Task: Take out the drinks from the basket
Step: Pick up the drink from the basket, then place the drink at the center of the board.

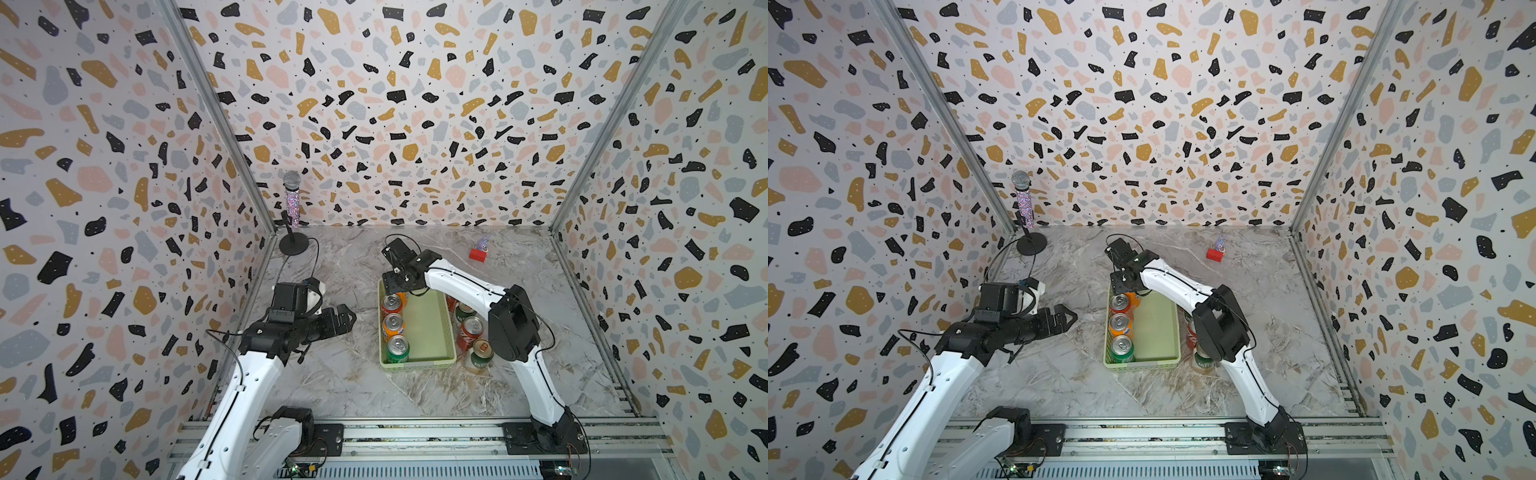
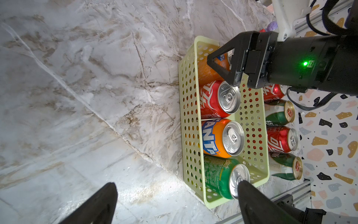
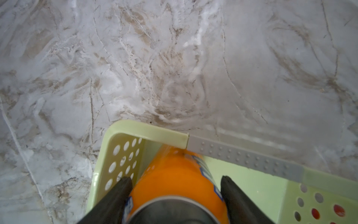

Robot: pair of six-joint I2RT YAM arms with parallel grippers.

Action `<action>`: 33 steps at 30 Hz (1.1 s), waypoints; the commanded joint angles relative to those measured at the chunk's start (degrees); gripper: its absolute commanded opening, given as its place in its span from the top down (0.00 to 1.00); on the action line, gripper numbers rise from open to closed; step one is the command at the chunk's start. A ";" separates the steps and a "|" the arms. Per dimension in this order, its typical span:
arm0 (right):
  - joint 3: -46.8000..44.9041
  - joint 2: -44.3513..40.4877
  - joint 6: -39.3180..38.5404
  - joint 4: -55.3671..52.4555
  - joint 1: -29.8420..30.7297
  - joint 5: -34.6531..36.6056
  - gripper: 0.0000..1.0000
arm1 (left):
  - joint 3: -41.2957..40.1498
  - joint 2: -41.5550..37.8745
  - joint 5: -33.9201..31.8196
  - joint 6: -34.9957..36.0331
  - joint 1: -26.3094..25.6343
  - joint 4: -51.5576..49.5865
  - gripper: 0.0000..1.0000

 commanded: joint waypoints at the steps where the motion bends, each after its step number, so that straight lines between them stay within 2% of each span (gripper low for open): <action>1: -1.38 -2.37 0.19 -3.74 0.04 1.06 0.31 | -0.27 -0.67 0.91 0.26 0.41 1.62 0.00; 10: -2.03 -4.18 -0.63 -3.74 0.04 0.95 0.68 | -0.31 -0.55 0.65 0.24 0.42 1.62 0.00; 14: -1.89 -6.61 -1.85 -3.69 0.04 1.27 0.78 | -0.35 -0.54 0.40 0.16 0.41 1.64 0.00; 33: 1.66 -15.06 -7.05 -6.68 -3.97 1.63 0.81 | -0.32 0.35 0.12 0.09 0.41 1.65 0.00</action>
